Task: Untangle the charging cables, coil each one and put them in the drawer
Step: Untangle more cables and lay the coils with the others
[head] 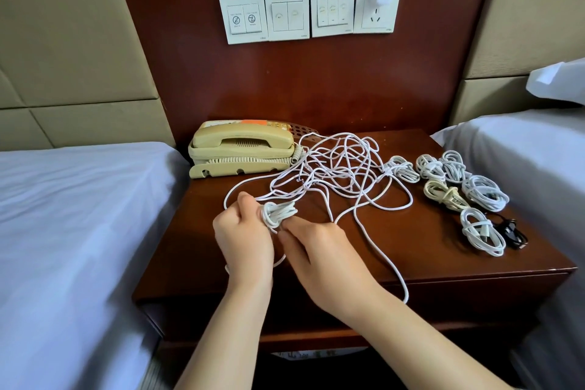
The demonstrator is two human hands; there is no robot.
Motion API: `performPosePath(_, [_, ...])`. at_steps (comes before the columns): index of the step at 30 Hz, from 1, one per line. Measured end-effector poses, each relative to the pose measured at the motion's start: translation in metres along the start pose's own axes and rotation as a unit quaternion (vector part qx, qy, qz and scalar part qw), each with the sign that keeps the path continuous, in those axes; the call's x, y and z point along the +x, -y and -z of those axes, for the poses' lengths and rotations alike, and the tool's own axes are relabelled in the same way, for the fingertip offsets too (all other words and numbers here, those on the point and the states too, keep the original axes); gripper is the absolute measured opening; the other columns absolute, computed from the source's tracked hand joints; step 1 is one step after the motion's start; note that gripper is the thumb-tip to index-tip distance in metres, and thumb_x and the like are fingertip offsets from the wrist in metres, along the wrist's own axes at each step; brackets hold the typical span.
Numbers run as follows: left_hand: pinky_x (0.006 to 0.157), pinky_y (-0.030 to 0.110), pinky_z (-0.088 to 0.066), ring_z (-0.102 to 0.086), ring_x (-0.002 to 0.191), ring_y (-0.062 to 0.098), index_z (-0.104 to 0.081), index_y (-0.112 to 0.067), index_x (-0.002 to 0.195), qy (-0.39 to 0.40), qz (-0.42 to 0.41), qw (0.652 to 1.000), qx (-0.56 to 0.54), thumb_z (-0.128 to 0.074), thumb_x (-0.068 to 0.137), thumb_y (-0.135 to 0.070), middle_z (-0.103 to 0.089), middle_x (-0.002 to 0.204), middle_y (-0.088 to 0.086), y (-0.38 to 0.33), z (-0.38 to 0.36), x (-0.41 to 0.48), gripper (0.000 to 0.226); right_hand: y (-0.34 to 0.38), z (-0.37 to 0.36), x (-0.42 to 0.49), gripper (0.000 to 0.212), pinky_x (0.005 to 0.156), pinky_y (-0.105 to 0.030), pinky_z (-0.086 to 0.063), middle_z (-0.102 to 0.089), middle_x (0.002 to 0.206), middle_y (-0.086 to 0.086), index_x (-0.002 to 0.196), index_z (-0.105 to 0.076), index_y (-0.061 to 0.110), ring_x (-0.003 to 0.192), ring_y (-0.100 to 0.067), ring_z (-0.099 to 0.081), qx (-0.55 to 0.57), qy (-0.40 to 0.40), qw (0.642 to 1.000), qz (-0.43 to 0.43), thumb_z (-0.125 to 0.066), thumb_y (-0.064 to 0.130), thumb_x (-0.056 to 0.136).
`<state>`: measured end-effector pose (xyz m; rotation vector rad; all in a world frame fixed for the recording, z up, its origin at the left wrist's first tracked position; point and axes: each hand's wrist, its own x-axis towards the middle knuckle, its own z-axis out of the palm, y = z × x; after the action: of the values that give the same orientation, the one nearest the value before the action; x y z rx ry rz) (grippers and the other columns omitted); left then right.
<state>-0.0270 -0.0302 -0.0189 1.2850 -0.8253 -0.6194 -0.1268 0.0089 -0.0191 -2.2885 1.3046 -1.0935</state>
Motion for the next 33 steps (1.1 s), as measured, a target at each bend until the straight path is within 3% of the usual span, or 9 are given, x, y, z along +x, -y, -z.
performPosePath(6, [0.052,0.033,-0.022,-0.020,0.045,0.014,-0.024,-0.018,0.039,-0.003,-0.098,0.994,0.045,-0.043,0.095,-0.009,-0.026,0.034,-0.004,-0.003,-0.004,-0.001,0.060,-0.004,0.006,0.001,0.025,0.038,-0.032,-0.039,-0.051,0.054,0.001,0.069,-0.049,0.013,0.044,-0.026,-0.046,-0.136,-0.124,0.981,0.057,-0.044,0.025,0.090])
performPosePath(11, [0.045,0.023,-0.024,-0.035,0.038,0.010,-0.029,-0.018,0.044,0.011,-0.141,0.988,0.066,-0.039,0.099,-0.014,-0.034,0.033,-0.003,-0.007,-0.010,-0.009,0.056,-0.003,0.020,0.001,0.013,0.033,-0.029,-0.037,-0.052,0.052,0.004,0.084,-0.050,0.013,0.037,-0.019,-0.044,-0.109,-0.203,0.968,0.096,-0.048,0.025,0.088])
performPosePath(14, [0.045,0.018,-0.027,-0.038,0.039,0.006,-0.027,-0.018,0.044,0.019,-0.163,0.982,0.095,-0.039,0.098,-0.012,-0.034,0.032,0.000,-0.008,-0.009,-0.012,0.056,-0.002,0.022,0.001,0.012,0.032,-0.029,-0.035,-0.050,0.053,0.004,0.092,-0.038,0.019,0.038,-0.018,-0.041,-0.120,-0.173,0.970,0.124,-0.046,0.028,0.089])
performPosePath(20, [0.048,0.010,-0.032,-0.043,0.046,-0.001,-0.029,-0.023,0.049,0.055,-0.253,0.956,0.141,-0.044,0.098,-0.020,-0.032,0.041,-0.009,-0.005,-0.005,-0.012,0.051,-0.010,0.026,0.001,0.017,0.050,-0.030,-0.044,-0.066,0.075,0.006,0.106,-0.051,0.019,0.057,-0.015,-0.056,0.009,-0.070,0.996,0.056,-0.047,0.032,0.096])
performPosePath(22, [0.049,0.010,-0.035,-0.048,0.048,0.000,-0.037,-0.023,0.052,0.103,-0.218,0.962,0.126,-0.042,0.096,-0.031,-0.040,0.044,-0.008,-0.006,-0.005,-0.015,0.045,-0.014,0.028,0.001,0.012,0.051,-0.026,-0.044,-0.066,0.073,0.008,0.102,-0.057,0.017,0.057,-0.012,-0.058,0.039,-0.070,0.996,0.026,-0.055,0.025,0.094])
performPosePath(25, [0.043,0.021,-0.038,-0.050,0.043,0.010,-0.052,-0.013,0.059,0.211,-0.058,0.972,0.087,-0.039,0.091,-0.048,-0.051,0.047,-0.002,-0.010,-0.005,-0.016,0.049,-0.014,0.031,0.002,0.004,0.051,-0.016,-0.041,-0.066,0.071,0.008,0.097,-0.058,0.015,0.056,-0.006,-0.058,0.036,-0.057,0.997,0.036,-0.057,0.018,0.094])
performPosePath(28, [0.043,0.023,-0.038,-0.051,0.042,0.012,-0.059,-0.011,0.065,0.319,0.027,0.947,0.025,-0.046,0.091,-0.043,-0.054,0.047,-0.002,-0.017,0.001,-0.010,0.044,-0.015,0.036,0.002,0.003,0.053,-0.008,-0.037,-0.066,0.070,0.008,0.093,-0.059,0.012,0.057,0.000,-0.058,0.064,-0.022,0.997,0.046,-0.056,0.013,0.094])
performPosePath(31, [0.045,0.022,-0.039,-0.052,0.046,0.012,-0.063,-0.013,0.076,0.398,0.040,0.916,-0.025,-0.052,0.080,-0.045,-0.058,0.055,-0.004,-0.021,0.010,-0.006,0.034,-0.017,0.041,0.003,0.003,0.054,-0.013,-0.040,-0.063,0.071,0.014,0.092,-0.059,0.016,0.059,-0.005,-0.058,0.098,-0.006,0.994,0.039,-0.056,0.015,0.094])
performPosePath(33, [0.045,0.020,-0.041,-0.053,0.048,0.012,-0.064,-0.010,0.083,0.433,0.046,0.900,-0.037,-0.053,0.075,-0.043,-0.059,0.059,-0.004,-0.021,0.014,-0.004,0.035,-0.019,0.041,0.002,0.005,0.052,-0.028,-0.045,-0.062,0.070,0.011,0.094,-0.055,0.024,0.056,-0.012,-0.056,0.110,-0.010,0.993,0.027,-0.056,0.018,0.094])
